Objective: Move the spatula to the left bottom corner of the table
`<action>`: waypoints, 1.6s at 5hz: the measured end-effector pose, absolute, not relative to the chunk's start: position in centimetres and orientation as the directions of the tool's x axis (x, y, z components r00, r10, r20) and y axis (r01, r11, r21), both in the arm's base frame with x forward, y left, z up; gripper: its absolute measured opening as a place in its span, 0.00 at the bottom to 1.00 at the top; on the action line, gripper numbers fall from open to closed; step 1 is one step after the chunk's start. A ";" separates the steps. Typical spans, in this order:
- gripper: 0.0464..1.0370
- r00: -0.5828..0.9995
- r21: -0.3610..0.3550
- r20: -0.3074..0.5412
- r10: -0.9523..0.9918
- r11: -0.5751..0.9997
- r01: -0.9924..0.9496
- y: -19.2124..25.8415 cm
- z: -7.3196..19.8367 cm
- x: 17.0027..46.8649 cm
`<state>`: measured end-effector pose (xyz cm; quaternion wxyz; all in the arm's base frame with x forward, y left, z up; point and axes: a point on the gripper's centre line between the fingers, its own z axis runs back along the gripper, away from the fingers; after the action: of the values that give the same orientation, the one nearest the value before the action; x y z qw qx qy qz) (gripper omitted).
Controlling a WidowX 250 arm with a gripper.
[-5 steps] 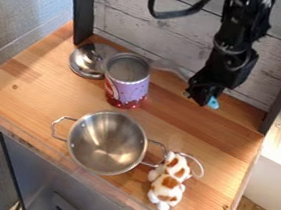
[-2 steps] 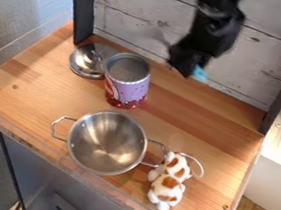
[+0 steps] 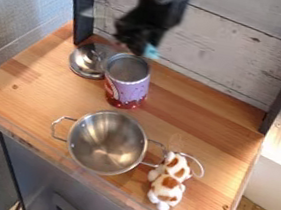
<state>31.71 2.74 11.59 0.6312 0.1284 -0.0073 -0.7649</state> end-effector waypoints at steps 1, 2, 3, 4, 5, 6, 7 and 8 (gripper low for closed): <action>0.29 -0.140 0.113 -0.269 -0.953 -0.175 0.978 5.1 11.0 29.8; 0.29 -0.091 0.140 -0.239 -0.967 -0.127 0.982 7.5 10.5 28.2; 0.29 -0.056 0.126 -0.224 -0.973 -0.085 0.988 9.8 9.0 27.0; 0.29 -0.028 0.091 -0.170 -0.985 -0.044 0.995 11.2 6.7 26.3; 0.29 -0.010 0.029 -0.157 -0.988 -0.015 0.999 11.8 4.4 25.9; 0.29 0.007 0.022 -0.132 -0.991 0.004 1.000 12.2 2.9 25.7; 0.29 -0.001 0.030 -0.134 -0.991 -0.005 1.000 12.2 2.5 25.6; 0.29 -0.015 0.024 -0.112 -0.994 -0.018 1.000 11.9 1.5 25.7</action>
<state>25.72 11.94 1.48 0.7002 0.0487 0.0308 -0.7116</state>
